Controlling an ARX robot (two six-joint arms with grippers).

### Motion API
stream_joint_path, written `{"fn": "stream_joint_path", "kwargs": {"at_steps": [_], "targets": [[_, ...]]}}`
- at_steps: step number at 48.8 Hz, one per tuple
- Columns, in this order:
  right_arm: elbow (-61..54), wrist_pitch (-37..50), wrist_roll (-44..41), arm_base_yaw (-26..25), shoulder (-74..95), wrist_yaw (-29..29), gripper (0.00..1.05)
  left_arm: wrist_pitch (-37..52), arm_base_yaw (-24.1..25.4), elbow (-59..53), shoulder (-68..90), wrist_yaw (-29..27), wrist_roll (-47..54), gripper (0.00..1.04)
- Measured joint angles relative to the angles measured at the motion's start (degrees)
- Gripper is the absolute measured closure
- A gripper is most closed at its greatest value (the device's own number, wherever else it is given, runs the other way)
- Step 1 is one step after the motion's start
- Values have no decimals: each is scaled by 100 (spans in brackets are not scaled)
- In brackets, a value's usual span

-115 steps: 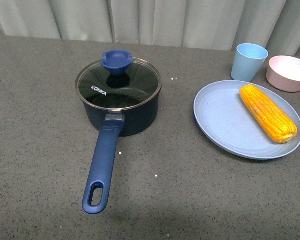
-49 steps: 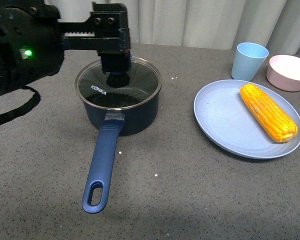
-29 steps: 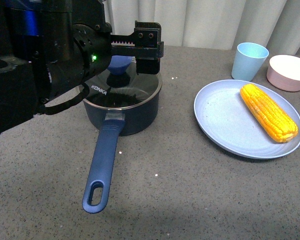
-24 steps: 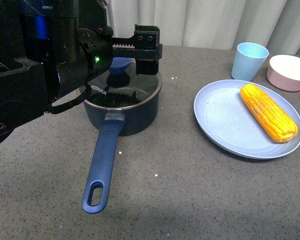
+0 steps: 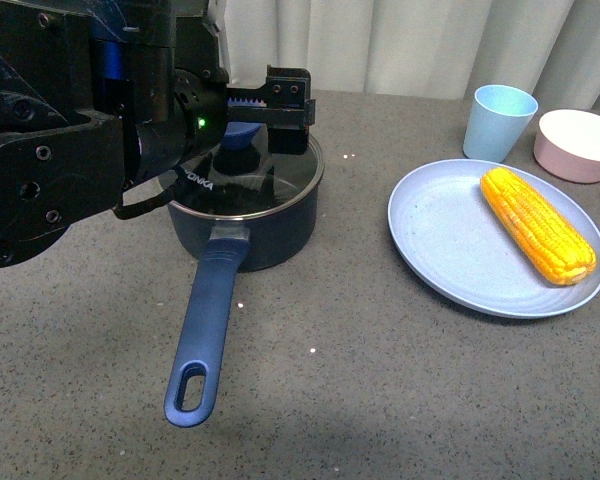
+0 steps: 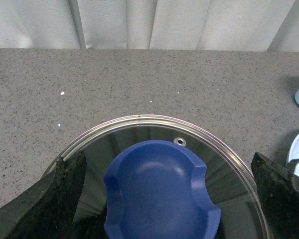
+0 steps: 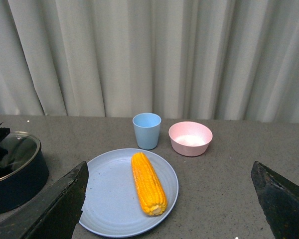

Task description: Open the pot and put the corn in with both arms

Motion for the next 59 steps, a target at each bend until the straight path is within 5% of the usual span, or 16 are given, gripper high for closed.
{"fn": "stream_joint_path", "kwargs": {"at_steps": [19,29,48,59], "targets": [[0,0,0,0,0,0,9,-44,46,186,308,-155,96,7],[0,0,0,0,0,0,9,-11,48,256,310,-201,140,45],[2,0,0,0,0,0,9,15,37,24,-52,-149,-35,46],[2,0,0,0,0,0,9,160,498,-175,-575,-9,-205,46]]}}
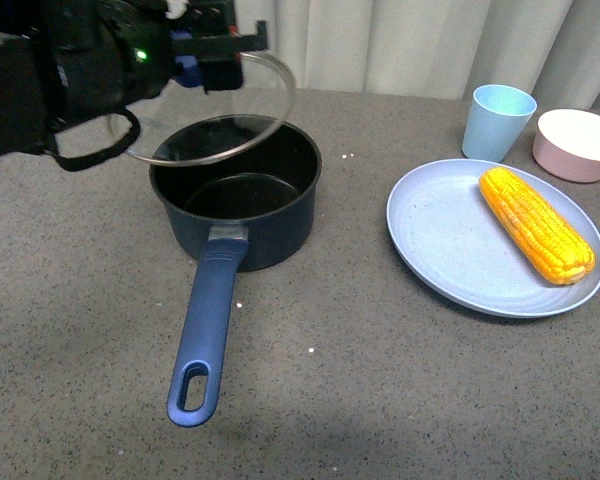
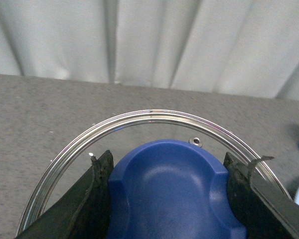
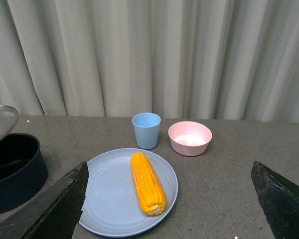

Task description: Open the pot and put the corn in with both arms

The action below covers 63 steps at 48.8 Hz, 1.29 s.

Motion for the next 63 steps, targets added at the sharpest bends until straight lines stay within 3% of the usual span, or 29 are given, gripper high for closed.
{"fn": "stream_joint_path", "kwargs": {"at_steps": [18,27,63], "targets": [[-2,0,0,0,0,0,9,341,1709,-94,649,61,90,46],[0,2,0,0,0,0,9,629,1744,-92,1211,284,199,46],[-2,0,0,0,0,0,9,516,1746,461,2044,208,345,46]]}}
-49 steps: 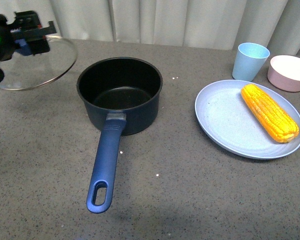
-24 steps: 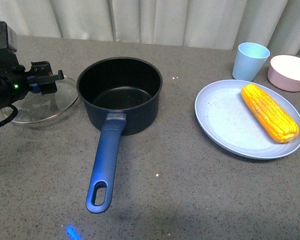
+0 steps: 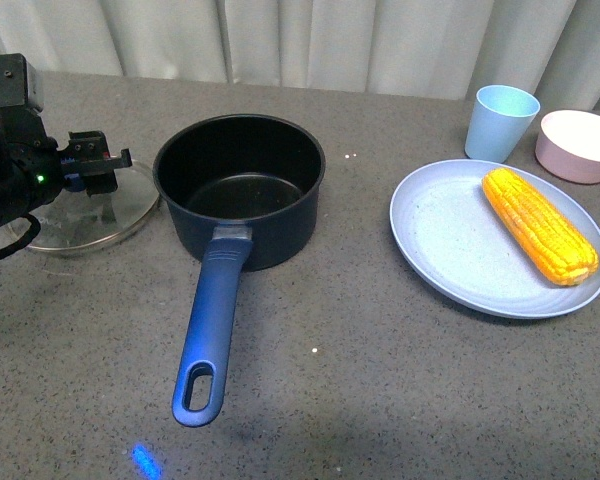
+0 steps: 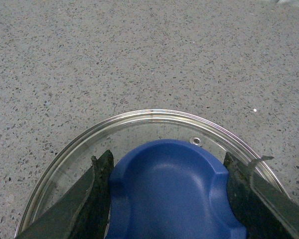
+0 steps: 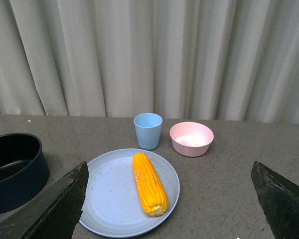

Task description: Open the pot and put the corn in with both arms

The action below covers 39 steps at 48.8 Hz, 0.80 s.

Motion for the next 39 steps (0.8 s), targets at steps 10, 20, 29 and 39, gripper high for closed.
{"fn": "stream_joint_path", "kwargs": {"at_steps": [10,20,29,39], "targets": [[0,0,0,0,0,0,9,2,0,-66,-144,48,46,19],[0,0,0,0,0,0,9,-92,24,-693,-1193,-157,179,6],[0,0,2,0,0,2,9,1742,63,-2142,-2284,807,361,27],[0,0,0,0,0,2,9,2186,63,-3624,-3567,887,396,71]]}}
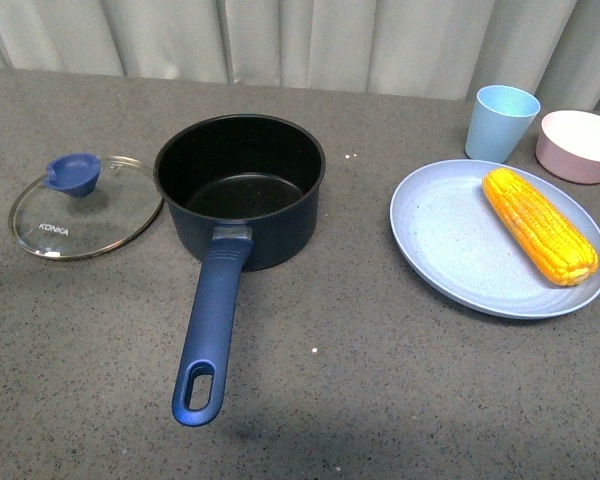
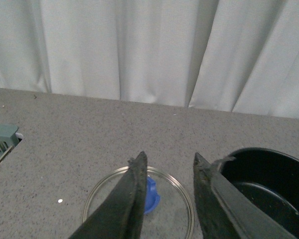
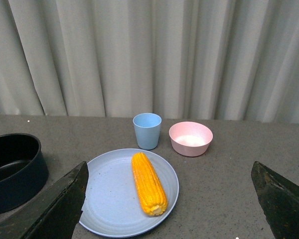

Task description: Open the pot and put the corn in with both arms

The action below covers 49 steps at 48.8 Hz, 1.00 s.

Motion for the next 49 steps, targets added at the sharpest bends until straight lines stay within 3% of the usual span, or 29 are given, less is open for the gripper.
{"fn": "stream_joint_path", "kwargs": {"at_steps": [6,7,21,29,49], "targets": [[2,2,0,0,0,-2,9,-192,0,-625,-826,0,11,100],[0,0,0,0,0,-2,9,-229,0,-691,-927,0,-2,101],[2,0,0,0,0,-2,9,-1034,0,-1458,-2470,0,17,101],[0,0,0,0,0,-2,9,-2144,0,-1580,-3711,0,17,101],[0,0,0,0,0,-2,9,-3864,0,-1947,-5871,0,17,101]]}}
